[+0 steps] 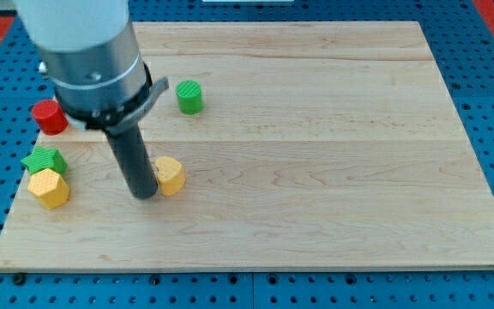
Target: Slide the yellow hexagon below the yellow heart
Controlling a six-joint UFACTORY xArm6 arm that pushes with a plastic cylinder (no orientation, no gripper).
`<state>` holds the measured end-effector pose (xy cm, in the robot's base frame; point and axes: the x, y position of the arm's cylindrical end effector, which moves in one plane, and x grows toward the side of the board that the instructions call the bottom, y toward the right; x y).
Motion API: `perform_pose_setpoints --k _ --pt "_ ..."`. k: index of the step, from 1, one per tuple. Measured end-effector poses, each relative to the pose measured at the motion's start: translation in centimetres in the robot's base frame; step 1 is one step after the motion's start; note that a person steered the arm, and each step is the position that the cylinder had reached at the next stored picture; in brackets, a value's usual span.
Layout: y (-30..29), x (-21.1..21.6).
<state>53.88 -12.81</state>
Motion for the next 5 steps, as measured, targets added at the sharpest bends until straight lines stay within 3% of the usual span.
perform_pose_setpoints --k 1,3,5 --pt "1.6 1.2" --pt "4.8 -4.7" --pt "4.7 7.3"
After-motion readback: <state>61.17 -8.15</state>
